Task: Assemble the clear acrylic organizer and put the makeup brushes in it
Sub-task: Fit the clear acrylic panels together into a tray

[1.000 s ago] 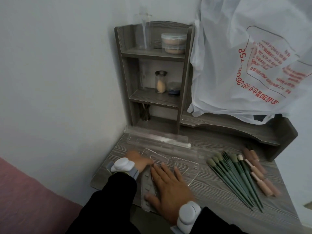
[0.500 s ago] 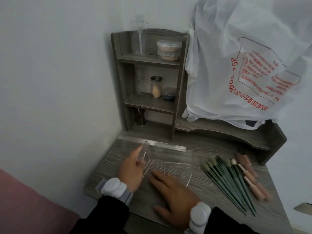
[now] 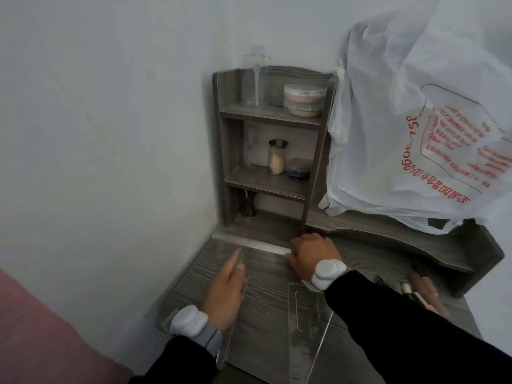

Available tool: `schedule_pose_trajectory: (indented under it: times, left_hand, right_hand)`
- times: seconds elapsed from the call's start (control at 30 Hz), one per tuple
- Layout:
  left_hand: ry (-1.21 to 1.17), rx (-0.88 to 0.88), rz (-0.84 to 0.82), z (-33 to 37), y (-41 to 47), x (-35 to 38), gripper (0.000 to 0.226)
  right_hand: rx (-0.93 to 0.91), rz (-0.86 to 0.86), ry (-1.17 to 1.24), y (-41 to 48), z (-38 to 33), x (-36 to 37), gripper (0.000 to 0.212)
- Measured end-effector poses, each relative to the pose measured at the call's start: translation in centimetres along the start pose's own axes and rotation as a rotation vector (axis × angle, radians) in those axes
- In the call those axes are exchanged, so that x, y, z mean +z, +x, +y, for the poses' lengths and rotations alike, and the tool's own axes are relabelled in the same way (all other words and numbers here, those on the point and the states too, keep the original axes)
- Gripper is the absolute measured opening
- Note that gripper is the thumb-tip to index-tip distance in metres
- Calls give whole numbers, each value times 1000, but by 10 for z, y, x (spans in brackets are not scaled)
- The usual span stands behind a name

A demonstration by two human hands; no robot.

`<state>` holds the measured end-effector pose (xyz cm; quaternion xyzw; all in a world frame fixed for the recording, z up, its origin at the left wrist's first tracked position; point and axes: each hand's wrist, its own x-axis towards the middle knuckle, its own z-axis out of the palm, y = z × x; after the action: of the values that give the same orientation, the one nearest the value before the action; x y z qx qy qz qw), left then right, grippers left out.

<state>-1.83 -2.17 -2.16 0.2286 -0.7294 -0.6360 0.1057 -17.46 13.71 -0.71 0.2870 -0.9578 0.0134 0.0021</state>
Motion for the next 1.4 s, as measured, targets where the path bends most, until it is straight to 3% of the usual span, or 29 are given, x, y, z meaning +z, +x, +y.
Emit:
schedule_pose_trajectory:
  times: [0.13,0.47,0.7,0.9,1.0,1.07,1.4]
  left_hand:
    - [45,-7,8,0,1,-3,40]
    - [64,24,20,2,3,-4,41]
    - [62,14,50,2,5,-5,39]
    - [12,-22,29,8,2,-7,43]
    - [-19,-29,39,11,4,-7,48]
    - [-24,-34,50,13,6,-5,52]
    - [-117,-73,59,14,10,-10,31]
  right_hand:
    - [1,56,10,-2,1,4,30]
    - [111,2,154,-1,2,-12,41]
    - [-63,16,243,-7,4,-19,27]
    - [-50,22,345,-30,13,-23,17]
    - [-166,120,389,-47,29,-24,51]
    - [-217,96,386,-57,39,-26,64]
    - [-222,155,342,-86,82,-22,54]
